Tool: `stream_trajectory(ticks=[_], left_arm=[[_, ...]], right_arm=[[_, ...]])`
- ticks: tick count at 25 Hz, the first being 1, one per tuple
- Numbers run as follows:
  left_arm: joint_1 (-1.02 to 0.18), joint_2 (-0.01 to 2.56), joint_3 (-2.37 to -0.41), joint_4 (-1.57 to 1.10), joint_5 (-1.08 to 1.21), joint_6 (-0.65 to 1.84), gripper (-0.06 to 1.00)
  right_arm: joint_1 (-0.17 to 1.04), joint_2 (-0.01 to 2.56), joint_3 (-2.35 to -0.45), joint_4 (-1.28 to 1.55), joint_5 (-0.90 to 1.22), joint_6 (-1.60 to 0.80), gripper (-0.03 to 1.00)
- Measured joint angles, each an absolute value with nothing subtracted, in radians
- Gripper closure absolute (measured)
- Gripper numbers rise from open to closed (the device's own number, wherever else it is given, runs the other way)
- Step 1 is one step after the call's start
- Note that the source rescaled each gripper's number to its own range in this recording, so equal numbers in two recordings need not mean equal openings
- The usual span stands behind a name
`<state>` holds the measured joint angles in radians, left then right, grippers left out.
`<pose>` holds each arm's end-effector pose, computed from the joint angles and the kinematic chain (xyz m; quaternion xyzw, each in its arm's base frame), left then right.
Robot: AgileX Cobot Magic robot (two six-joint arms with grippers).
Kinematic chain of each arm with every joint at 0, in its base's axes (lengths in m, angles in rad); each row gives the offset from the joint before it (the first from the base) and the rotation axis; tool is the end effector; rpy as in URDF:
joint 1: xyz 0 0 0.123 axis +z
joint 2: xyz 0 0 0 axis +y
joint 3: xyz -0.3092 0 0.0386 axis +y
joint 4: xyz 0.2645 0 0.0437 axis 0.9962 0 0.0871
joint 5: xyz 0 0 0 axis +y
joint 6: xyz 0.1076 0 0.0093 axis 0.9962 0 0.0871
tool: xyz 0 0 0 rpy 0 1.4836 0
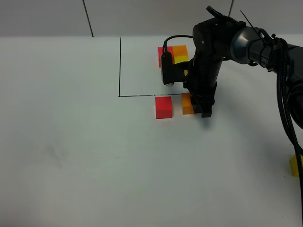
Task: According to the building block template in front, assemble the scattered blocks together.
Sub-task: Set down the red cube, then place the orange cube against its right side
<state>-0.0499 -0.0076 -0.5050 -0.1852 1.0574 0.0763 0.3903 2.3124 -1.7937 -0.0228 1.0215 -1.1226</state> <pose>-0.0053 -0.0171 0.2806 0.0573 0.8435 -0.0854 0.5272 0.4644 0.1888 0.1245 -0.6890 0.7223 -0.0305 0.0514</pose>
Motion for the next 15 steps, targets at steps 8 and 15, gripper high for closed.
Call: stream_trajectory(ticks=[8, 15], left_arm=[[-0.05, -0.008, -0.505, -0.185, 1.057, 0.076, 0.2], [-0.05, -0.008, -0.505, -0.185, 1.057, 0.076, 0.2]], right_arm=[[0.402, 2.314, -1.794, 0.0, 1.05, -1.096, 0.95], [0.431, 2.314, -1.794, 0.0, 1.037, -1.079, 0.95]])
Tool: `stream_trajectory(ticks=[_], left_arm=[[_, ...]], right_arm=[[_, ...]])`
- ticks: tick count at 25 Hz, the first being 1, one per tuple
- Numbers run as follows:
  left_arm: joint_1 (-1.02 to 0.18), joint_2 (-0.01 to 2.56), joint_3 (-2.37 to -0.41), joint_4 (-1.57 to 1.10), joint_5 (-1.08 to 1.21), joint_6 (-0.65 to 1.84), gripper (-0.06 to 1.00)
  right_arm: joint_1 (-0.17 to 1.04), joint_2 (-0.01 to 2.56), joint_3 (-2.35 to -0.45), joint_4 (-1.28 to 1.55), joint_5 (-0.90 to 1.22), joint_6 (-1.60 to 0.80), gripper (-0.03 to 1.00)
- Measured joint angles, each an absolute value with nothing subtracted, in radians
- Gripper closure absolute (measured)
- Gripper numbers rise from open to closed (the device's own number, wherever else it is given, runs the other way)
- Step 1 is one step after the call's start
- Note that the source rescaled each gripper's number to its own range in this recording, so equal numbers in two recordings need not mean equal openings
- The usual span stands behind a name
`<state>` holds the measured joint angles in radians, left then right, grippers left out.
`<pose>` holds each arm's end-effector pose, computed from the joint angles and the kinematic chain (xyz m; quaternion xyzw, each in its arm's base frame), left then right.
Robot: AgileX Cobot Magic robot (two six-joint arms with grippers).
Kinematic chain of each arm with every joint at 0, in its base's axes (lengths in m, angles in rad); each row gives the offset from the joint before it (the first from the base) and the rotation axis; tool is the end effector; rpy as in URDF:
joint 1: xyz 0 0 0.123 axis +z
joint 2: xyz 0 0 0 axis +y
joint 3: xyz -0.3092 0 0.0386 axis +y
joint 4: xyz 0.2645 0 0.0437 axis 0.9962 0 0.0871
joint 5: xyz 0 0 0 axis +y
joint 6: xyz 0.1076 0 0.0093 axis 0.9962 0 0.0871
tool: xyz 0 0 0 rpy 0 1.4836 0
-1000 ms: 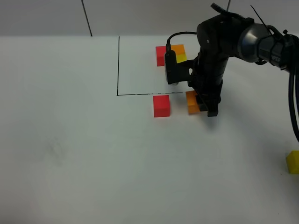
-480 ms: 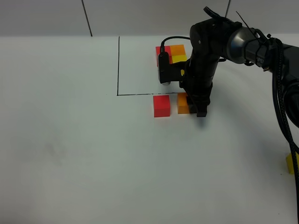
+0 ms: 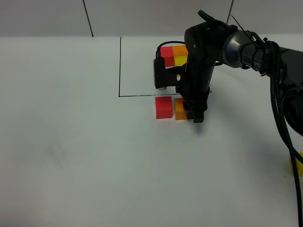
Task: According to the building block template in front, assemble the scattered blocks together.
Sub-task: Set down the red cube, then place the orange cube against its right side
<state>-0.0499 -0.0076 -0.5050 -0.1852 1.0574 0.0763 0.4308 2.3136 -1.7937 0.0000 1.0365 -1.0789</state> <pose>-0.0053 -0.0171 0.2806 0.0573 0.8435 -0.0854 0.5272 0.4540 0.2087 0.1237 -0.6843 0.7274 -0.0162 0.0481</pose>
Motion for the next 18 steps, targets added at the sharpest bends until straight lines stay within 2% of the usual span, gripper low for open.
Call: stream_trajectory(ticks=[18], left_arm=[[-0.05, -0.008, -0.505, -0.185, 1.057, 0.076, 0.2]], right_arm=[[0.432, 2.322, -1.801, 0.0, 1.015, -1.041, 0.95]])
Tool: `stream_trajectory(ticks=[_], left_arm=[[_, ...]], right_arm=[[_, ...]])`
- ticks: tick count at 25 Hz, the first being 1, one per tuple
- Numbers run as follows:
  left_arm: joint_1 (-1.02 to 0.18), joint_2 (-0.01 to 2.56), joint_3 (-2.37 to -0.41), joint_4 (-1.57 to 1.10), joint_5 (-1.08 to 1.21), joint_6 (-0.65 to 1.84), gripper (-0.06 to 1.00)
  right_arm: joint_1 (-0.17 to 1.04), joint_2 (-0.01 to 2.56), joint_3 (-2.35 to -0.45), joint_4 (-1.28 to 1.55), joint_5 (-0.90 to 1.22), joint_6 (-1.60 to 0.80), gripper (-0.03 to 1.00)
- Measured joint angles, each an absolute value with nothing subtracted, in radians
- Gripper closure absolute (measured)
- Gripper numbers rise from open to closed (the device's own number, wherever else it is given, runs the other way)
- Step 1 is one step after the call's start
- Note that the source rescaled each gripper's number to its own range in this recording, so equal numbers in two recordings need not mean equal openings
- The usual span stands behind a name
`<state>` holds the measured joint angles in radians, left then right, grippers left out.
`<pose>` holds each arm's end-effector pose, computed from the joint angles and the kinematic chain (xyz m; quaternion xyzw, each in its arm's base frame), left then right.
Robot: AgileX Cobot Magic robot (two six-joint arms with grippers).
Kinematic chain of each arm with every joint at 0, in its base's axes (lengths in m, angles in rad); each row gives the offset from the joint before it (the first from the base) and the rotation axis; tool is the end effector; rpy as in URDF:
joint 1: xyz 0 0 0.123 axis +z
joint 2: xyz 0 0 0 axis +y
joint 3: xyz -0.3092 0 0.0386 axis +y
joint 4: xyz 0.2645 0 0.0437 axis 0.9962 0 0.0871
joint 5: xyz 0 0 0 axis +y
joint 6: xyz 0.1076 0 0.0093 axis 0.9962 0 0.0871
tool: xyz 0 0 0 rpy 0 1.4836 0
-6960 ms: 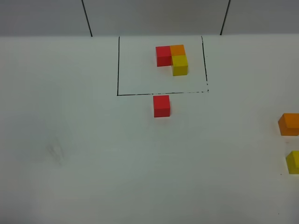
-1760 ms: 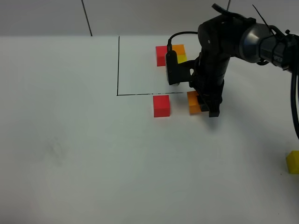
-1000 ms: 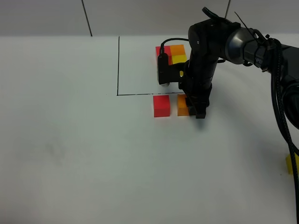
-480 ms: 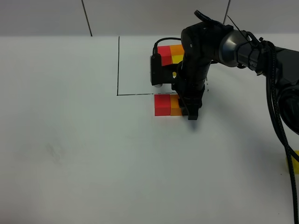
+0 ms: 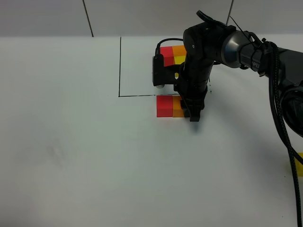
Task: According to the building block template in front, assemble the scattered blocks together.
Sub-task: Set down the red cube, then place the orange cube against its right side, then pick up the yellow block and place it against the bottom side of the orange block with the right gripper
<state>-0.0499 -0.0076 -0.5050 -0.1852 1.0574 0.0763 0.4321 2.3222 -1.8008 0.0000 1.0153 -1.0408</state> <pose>-0.0053 -0.0171 0.2806 0.0573 0.8435 -0.0854 0.5272 0.4571 0.2108 0.1215 -0.6704 0.7395 -0.0182 0.0578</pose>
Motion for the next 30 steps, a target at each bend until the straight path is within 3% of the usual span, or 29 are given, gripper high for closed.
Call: stream_trajectory(ticks=[23, 26, 30], left_arm=[[-0.05, -0.008, -0.505, -0.185, 1.057, 0.076, 0.2], [-0.05, -0.008, -0.505, -0.185, 1.057, 0.076, 0.2], [-0.05, -0.008, -0.505, -0.185, 1.057, 0.076, 0.2]], right_arm=[[0.426, 2.322, -1.801, 0.02, 1.015, -1.086, 0.95], [0.419, 2.319, -1.801, 0.026, 1.015, -1.062, 0.89], [0.409, 2.28, -1.801, 0.027, 1.019, -0.993, 0.62]])
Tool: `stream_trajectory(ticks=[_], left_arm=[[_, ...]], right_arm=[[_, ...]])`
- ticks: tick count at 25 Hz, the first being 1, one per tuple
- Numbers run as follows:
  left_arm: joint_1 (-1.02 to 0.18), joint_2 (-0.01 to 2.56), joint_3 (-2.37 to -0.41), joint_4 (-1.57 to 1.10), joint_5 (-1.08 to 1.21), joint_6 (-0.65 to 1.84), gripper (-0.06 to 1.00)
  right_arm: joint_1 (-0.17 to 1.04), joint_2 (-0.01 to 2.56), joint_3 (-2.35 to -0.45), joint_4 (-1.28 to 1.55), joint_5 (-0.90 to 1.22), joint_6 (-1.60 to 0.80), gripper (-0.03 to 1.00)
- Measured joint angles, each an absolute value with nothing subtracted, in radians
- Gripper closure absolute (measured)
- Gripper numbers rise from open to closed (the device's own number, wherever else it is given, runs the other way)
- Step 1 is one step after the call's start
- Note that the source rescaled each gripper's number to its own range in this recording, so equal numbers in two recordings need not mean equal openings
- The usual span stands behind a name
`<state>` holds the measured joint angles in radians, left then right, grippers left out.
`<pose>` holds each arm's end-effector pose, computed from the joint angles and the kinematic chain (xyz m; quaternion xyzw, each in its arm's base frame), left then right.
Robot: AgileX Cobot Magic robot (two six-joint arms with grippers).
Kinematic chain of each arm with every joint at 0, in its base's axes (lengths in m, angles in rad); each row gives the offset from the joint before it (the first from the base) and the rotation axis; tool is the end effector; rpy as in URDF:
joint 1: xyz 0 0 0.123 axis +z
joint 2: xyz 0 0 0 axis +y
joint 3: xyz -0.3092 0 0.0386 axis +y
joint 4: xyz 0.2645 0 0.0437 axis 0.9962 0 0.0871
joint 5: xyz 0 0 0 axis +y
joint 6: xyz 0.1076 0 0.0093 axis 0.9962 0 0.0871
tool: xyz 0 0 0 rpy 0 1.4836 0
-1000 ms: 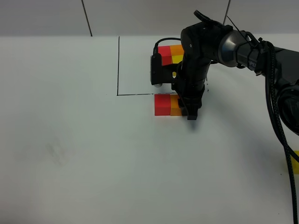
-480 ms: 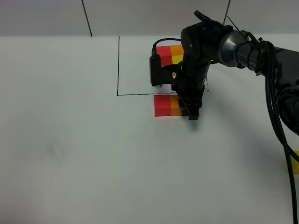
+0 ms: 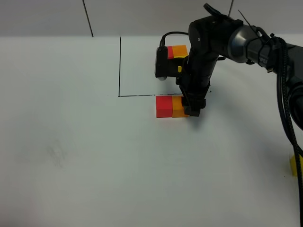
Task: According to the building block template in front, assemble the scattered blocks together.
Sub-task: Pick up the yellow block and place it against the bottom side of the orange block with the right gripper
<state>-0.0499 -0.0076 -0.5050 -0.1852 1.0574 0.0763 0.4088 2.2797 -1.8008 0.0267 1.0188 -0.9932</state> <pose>-0.0053 -0.0171 0.2806 0.0573 0.8435 -0.0854 0.5272 0.4602 0.2020 0.1429 -0.6382 0.7656 -0.0117 0.0801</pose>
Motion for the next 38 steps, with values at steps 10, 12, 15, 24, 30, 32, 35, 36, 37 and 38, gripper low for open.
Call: stream_trajectory(ticks=[10, 12, 15, 24, 30, 32, 35, 36, 37, 38], left_arm=[[-0.05, -0.008, -0.505, -0.185, 1.057, 0.076, 0.2], [-0.05, -0.008, -0.505, -0.185, 1.057, 0.076, 0.2], [-0.05, -0.008, -0.505, -0.185, 1.057, 0.076, 0.2], [-0.05, -0.008, -0.505, -0.185, 1.057, 0.076, 0.2], [-0.05, -0.008, -0.505, -0.185, 1.057, 0.076, 0.2], [-0.05, -0.008, -0.505, -0.185, 1.057, 0.076, 0.2], [-0.05, -0.008, -0.505, -0.185, 1.057, 0.076, 0.2], [-0.05, -0.008, -0.505, -0.185, 1.057, 0.076, 0.2], [-0.05, -0.008, -0.505, -0.185, 1.057, 0.076, 0.2], [-0.05, -0.008, -0.505, -0.185, 1.057, 0.076, 0.2]], right_arm=[[0.228, 2.066, -1.705, 0.081, 1.088, -0.43, -0.02], [0.159, 1.976, -1.585, 0.073, 1.061, -0.316, -0.03], [0.071, 1.809, -1.339, 0.055, 0.954, -0.183, -0.03], [-0.127, 1.459, -0.754, 0.045, 0.734, -0.049, 0.0], [-0.16, 1.455, -0.621, 0.044, 0.603, -0.046, 0.03], [-0.164, 1.454, -0.592, 0.044, 0.573, -0.045, 0.04], [-0.169, 1.454, -0.555, 0.044, 0.534, -0.04, 0.07], [-0.169, 1.454, -0.545, 0.044, 0.518, -0.039, 0.08], [-0.169, 1.456, -0.536, 0.044, 0.506, -0.038, 0.09], [-0.169, 1.461, -0.531, 0.044, 0.502, -0.035, 0.1]])
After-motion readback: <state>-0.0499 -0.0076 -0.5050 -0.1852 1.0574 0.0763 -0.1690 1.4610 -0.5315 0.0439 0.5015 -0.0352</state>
